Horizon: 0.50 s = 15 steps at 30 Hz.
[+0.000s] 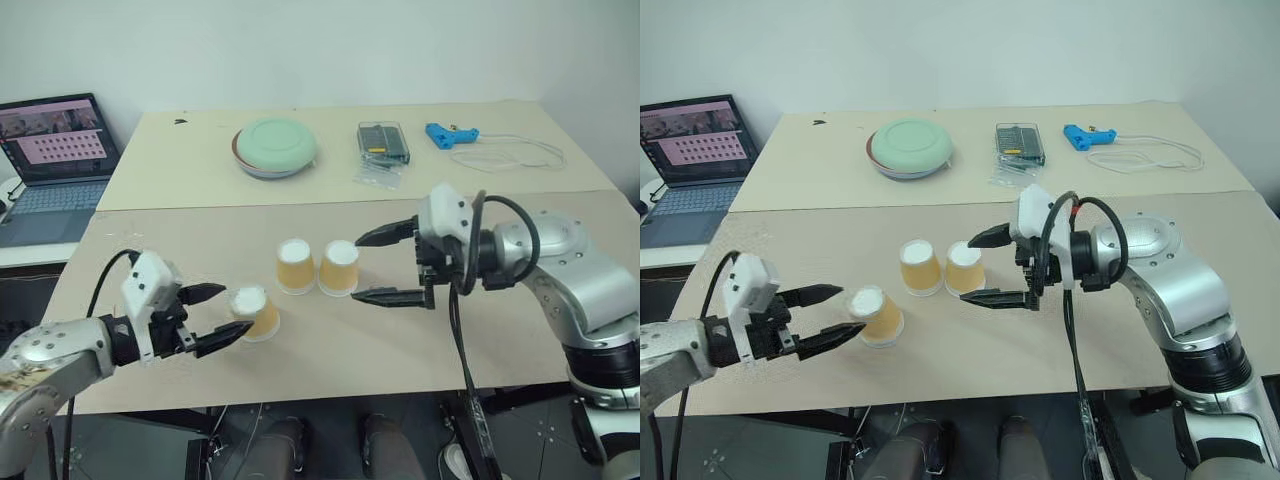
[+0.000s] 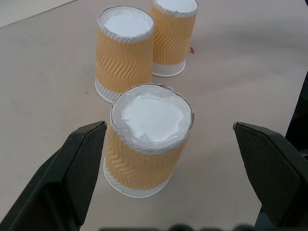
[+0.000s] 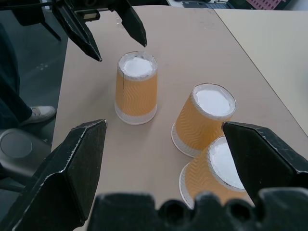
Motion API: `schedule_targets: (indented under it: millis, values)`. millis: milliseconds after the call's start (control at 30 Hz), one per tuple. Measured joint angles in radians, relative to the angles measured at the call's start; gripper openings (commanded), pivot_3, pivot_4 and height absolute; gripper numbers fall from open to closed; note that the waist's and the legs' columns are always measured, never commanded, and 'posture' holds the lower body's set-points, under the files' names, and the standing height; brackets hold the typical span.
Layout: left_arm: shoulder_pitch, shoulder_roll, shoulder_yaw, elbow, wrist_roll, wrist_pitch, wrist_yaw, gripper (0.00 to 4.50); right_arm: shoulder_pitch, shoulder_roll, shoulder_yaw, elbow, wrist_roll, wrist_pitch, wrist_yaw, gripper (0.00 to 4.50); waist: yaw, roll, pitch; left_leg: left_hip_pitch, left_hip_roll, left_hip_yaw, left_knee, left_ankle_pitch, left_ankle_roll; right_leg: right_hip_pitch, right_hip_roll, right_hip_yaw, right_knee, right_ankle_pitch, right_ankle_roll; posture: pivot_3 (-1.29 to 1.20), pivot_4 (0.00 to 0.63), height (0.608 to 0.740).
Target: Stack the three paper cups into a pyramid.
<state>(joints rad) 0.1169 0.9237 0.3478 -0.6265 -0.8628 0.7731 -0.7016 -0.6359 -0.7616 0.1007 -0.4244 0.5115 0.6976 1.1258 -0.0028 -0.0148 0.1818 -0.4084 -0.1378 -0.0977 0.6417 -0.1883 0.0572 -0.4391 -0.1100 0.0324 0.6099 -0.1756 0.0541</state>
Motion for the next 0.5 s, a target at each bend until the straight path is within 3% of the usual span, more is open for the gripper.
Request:
schedule_targets:
  millis: [500]
  values:
    - [-0.128,-0.054,-0.144,0.104,0.122,-0.045,-0.051,4.50,0.025,-0.032,0.000,-0.041,0.027,0.004,-0.018,4.47,0.005,0.000,0.000,0.000,0.000,0.000,0.000,0.000,0.000,0.000,0.000,0.000,0.000,0.000,0.000,0.00,0.150,0.739]
